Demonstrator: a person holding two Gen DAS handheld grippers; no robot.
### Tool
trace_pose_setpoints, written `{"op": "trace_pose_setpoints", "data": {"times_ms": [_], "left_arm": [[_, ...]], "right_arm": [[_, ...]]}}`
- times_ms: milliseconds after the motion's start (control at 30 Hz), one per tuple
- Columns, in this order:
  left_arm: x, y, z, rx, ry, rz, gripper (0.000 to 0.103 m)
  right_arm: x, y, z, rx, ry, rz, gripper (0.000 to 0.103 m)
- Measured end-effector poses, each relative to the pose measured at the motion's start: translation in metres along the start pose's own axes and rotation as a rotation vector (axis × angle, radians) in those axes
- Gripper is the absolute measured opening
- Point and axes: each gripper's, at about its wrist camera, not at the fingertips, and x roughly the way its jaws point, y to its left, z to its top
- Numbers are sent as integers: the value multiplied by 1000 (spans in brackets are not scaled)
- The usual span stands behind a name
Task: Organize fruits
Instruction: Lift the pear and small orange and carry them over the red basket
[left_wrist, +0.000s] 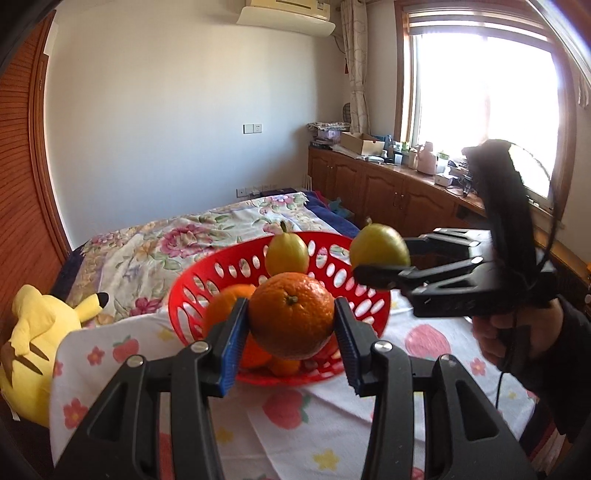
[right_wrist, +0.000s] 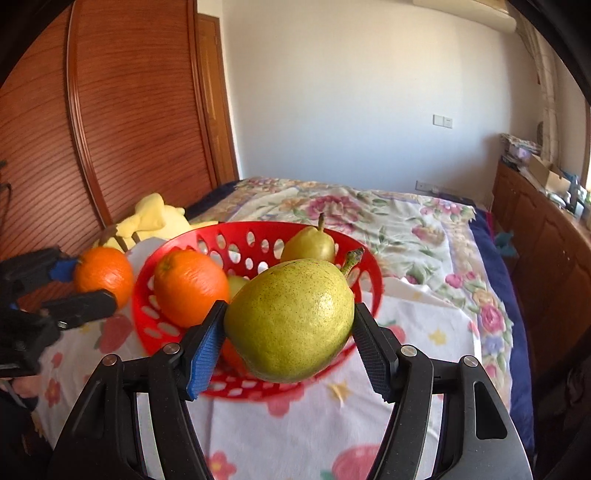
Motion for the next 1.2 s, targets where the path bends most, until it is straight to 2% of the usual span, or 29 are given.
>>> {"op": "trace_pose_setpoints", "data": {"times_ms": [233,567,867,1200], "left_arm": [[19,10,18,5,-2,7,44],[44,13,24,12,25,23,44],[62,10,28,7,46,34,44],[86,5,29,14,85,49,44]], "right_arm": [[36,-7,5,-11,35,0,69],[52,-11,3,-41,63,-25,69],[58,-13,3,-26,76,-9,70],[30,-32,6,50,5,9,72]]}}
